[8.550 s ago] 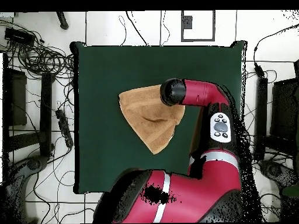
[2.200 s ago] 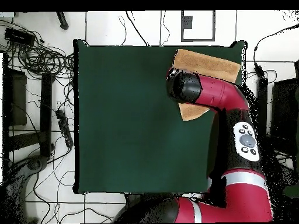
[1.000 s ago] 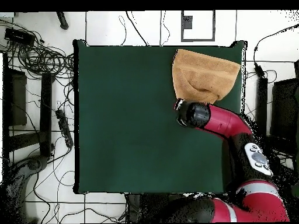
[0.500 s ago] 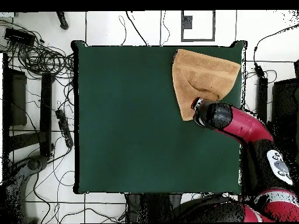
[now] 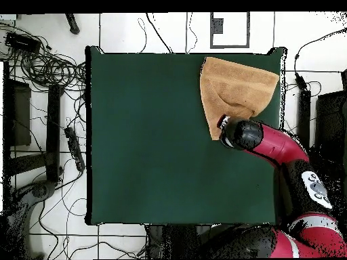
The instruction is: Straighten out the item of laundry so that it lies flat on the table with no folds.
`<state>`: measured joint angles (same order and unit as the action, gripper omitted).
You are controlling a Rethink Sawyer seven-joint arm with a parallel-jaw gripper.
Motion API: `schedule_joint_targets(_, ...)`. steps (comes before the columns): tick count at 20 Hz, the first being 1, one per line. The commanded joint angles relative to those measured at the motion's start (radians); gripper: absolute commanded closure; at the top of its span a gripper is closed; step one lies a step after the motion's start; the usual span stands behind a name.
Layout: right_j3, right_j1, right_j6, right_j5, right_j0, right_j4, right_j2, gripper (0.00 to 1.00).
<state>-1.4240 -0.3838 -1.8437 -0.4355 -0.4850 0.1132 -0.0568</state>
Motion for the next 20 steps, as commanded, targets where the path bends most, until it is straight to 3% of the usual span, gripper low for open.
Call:
schedule_joint_targets(1, -0.093, 0.01, -0.189, 0.035, 0.078, -0.029, -0.022, 0.0)
schedule_joint_targets(9, -0.125, -0.014, -0.246, -0.011, 0.14, -0.061, 0.036, 0.0)
schedule_joint_targets(12, -0.107, 0.013, -0.244, -0.018, 0.149, -0.073, 0.044, 0.0)
schedule_joint_targets(14, -0.056, 0.077, -0.24, 0.01, 0.148, -0.083, 0.037, 0.0)
schedule_joint_targets(18, 0.19, 0.299, -0.21, 0.032, 0.163, -0.114, 0.035, 0.0)
schedule_joint_targets(20, 0.26, 0.356, -0.221, 0.029, 0.18, -0.131, 0.055, 0.0)
